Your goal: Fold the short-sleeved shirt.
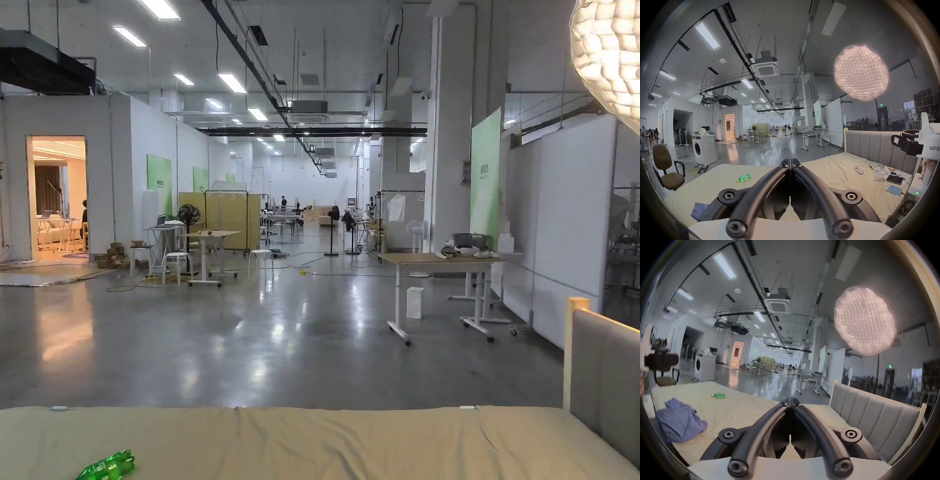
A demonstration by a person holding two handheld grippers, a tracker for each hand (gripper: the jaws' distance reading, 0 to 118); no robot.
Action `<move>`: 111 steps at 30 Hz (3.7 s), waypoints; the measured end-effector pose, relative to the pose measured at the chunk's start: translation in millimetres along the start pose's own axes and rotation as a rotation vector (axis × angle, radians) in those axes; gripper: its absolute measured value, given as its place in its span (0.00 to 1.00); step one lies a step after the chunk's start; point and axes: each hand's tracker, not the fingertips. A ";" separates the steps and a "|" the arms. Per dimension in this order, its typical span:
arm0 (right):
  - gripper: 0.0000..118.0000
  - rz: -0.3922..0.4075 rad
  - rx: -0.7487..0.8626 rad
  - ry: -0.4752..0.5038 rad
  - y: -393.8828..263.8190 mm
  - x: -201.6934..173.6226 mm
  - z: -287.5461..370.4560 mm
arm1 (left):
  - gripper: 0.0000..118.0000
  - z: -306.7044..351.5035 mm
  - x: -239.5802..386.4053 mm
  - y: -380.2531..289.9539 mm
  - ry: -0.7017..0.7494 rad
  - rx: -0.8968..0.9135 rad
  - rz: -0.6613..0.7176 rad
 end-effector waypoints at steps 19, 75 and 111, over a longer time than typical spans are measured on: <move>0.00 1.712 0.049 0.622 -139.0 -90.7 41.4 | 0.00 40.0 57.9 -201.1 -0.571 -0.192 -1.841; 0.00 -0.246 -0.172 0.083 -51.2 -6.0 14.6 | 0.00 23.4 -10.0 -53.1 -0.115 -0.089 0.075; 0.00 -0.339 -0.315 0.190 -100.0 -19.8 13.3 | 0.95 -23.5 -187.9 -137.1 0.091 -0.538 0.238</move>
